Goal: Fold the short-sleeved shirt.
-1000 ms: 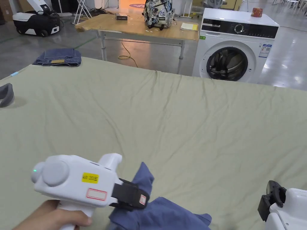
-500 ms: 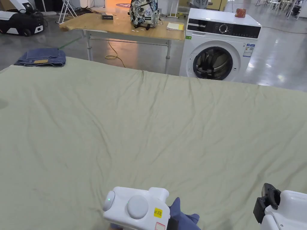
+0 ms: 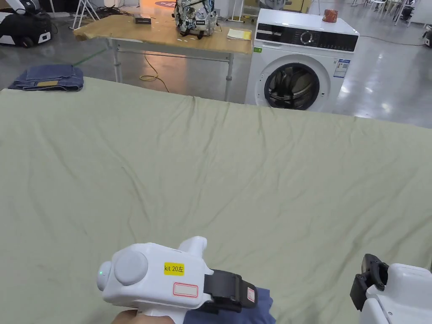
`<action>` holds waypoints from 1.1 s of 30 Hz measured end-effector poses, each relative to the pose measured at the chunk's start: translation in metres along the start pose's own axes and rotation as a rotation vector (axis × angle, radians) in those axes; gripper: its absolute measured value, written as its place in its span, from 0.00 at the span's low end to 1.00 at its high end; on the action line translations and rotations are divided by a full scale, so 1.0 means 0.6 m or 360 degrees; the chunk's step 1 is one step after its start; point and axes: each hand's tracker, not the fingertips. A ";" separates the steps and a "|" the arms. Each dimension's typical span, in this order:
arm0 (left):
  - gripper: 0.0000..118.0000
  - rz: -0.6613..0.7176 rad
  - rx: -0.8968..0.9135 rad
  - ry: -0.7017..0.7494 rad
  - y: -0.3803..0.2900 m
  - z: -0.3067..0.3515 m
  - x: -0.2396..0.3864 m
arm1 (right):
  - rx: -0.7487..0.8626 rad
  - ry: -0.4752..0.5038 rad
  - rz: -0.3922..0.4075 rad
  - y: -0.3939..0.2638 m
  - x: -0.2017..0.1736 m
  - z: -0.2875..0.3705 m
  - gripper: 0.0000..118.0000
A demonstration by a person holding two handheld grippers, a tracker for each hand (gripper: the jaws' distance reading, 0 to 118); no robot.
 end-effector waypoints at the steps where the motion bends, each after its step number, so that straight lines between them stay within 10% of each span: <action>1: 0.31 -0.0002 -0.0008 0.0040 0.000 -0.010 -0.006 | 0.0001 0.0001 -0.0001 0.000 0.000 0.001 0.00; 4: 0.10 0.0103 -0.0095 0.0073 -0.014 -0.059 -0.040 | 0.0001 -0.0004 0.0003 -0.002 0.001 0.003 0.00; 19: 0.00 -0.0009 -0.0116 0.0105 -0.058 -0.171 -0.063 | 0.0003 -0.0017 -0.0017 -0.007 0.005 -0.006 0.00; 33: 0.00 -0.0914 0.1316 0.0990 -0.052 0.099 0.083 | 0.0225 0.0018 -0.0081 0.055 -0.063 -0.042 0.00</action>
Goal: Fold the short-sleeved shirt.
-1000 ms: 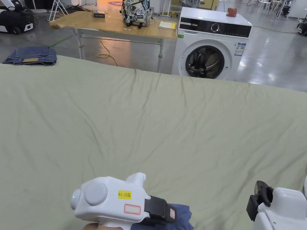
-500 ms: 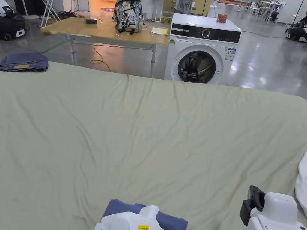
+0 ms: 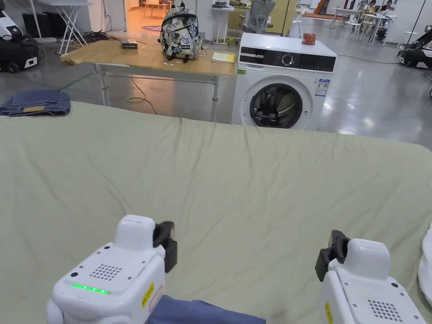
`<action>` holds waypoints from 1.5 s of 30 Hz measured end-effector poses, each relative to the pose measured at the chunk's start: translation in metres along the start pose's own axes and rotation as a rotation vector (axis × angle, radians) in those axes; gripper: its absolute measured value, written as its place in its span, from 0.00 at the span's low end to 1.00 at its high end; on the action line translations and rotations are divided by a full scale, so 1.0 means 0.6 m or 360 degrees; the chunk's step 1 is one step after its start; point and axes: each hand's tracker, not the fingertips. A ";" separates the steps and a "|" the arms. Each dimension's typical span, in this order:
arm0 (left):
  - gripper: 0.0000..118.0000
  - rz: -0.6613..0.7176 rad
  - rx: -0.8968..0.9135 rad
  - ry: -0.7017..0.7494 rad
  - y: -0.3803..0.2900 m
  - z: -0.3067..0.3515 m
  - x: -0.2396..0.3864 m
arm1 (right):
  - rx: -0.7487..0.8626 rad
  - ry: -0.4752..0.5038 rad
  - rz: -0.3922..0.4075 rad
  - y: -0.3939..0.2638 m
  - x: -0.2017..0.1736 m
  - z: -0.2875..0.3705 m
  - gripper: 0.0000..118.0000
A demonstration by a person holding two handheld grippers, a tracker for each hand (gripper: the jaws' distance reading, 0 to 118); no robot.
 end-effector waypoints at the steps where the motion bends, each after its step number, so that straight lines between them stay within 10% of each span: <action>1: 0.00 -0.0053 0.0042 0.0114 0.007 0.006 0.001 | 0.0014 0.0003 0.0001 0.005 -0.005 -0.001 0.00; 15: 0.00 -0.0137 0.0344 0.0435 -0.004 0.043 -0.058 | 0.0148 0.0046 0.0047 0.026 -0.033 0.023 0.00; 29: 0.00 -0.0049 0.0150 0.0377 -0.041 0.057 -0.110 | -0.0482 0.0458 0.0274 -0.172 -0.126 0.119 0.00; 45: 0.00 0.0192 -0.0300 0.0106 -0.136 0.084 -0.167 | -0.0580 0.0265 0.0274 -0.274 -0.139 0.060 0.00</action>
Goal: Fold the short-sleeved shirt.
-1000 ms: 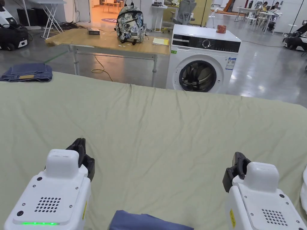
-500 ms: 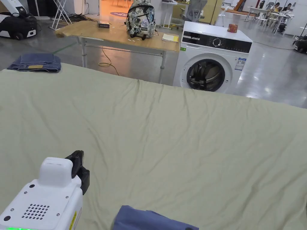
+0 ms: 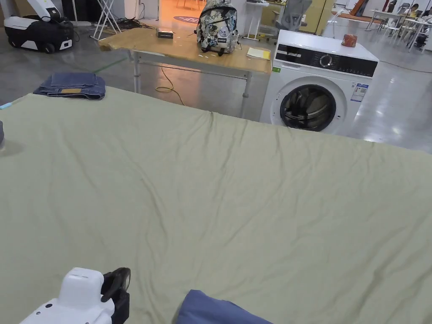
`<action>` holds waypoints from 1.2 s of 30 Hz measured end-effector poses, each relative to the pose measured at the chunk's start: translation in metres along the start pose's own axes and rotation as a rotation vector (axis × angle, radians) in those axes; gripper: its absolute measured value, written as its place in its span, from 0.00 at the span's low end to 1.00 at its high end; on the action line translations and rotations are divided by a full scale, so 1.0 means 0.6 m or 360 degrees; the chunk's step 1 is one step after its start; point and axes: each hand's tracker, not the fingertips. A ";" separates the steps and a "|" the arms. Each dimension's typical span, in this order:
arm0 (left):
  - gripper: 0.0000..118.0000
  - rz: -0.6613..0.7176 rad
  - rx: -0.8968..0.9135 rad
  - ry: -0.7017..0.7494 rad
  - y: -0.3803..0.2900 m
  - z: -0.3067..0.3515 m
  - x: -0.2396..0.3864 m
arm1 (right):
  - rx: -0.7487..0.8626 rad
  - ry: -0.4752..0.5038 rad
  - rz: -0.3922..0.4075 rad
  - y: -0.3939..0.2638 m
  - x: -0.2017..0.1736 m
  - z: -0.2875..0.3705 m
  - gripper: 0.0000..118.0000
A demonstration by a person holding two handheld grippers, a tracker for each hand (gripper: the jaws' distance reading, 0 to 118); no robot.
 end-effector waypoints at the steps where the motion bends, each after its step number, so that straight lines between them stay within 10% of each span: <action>1: 0.00 0.0033 -0.0035 -0.0053 -0.003 -0.002 -0.007 | -0.0009 0.0008 -0.0018 0.002 0.003 -0.002 0.00; 13: 0.01 0.0820 -0.0792 -0.1148 0.002 -0.151 -0.163 | -0.0040 0.0055 -0.0042 0.009 0.012 0.000 0.00; 21: 0.75 0.0870 -0.1167 -0.1304 -0.035 -0.239 -0.137 | -0.0057 0.0064 -0.0046 0.012 0.015 0.000 0.00; 33: 0.75 0.1176 -0.1195 -0.1540 -0.107 -0.300 -0.062 | -0.0065 0.0064 -0.0051 0.013 0.015 -0.001 0.00; 36: 0.47 0.1096 -0.1174 -0.1546 -0.106 -0.302 -0.042 | -0.0067 0.0065 -0.0062 0.012 0.016 -0.001 0.00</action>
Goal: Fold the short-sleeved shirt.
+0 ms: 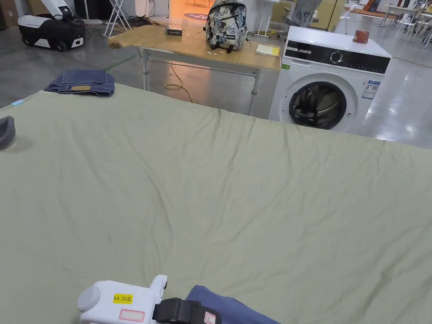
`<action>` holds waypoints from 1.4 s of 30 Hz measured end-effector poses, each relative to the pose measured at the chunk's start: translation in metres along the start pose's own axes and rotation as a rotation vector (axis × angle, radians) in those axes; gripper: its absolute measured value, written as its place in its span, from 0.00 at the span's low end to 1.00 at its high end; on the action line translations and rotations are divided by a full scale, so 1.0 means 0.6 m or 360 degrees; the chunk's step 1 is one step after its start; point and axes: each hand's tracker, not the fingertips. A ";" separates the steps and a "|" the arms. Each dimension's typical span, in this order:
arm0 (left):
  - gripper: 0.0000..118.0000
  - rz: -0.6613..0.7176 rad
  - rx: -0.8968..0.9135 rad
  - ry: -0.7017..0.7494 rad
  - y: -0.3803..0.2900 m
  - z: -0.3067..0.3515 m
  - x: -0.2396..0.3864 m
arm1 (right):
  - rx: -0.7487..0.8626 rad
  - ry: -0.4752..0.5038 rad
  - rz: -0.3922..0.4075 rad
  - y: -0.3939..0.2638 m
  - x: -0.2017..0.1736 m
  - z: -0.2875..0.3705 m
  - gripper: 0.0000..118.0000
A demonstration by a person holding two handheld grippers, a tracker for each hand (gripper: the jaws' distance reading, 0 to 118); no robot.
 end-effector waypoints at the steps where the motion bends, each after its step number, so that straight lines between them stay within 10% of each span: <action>1: 0.17 -0.0053 0.0001 0.0096 0.002 -0.002 0.002 | -0.0001 0.0001 -0.0005 0.000 0.001 0.000 0.00; 23: 0.15 -0.0115 0.0063 0.0187 0.001 0.076 0.106 | 0.0075 0.0078 -0.0007 0.081 0.000 0.020 0.00; 42: 0.15 -0.0014 0.0645 0.0978 0.115 0.678 0.167 | 0.0197 -0.0048 -0.0001 0.177 0.051 -0.004 0.00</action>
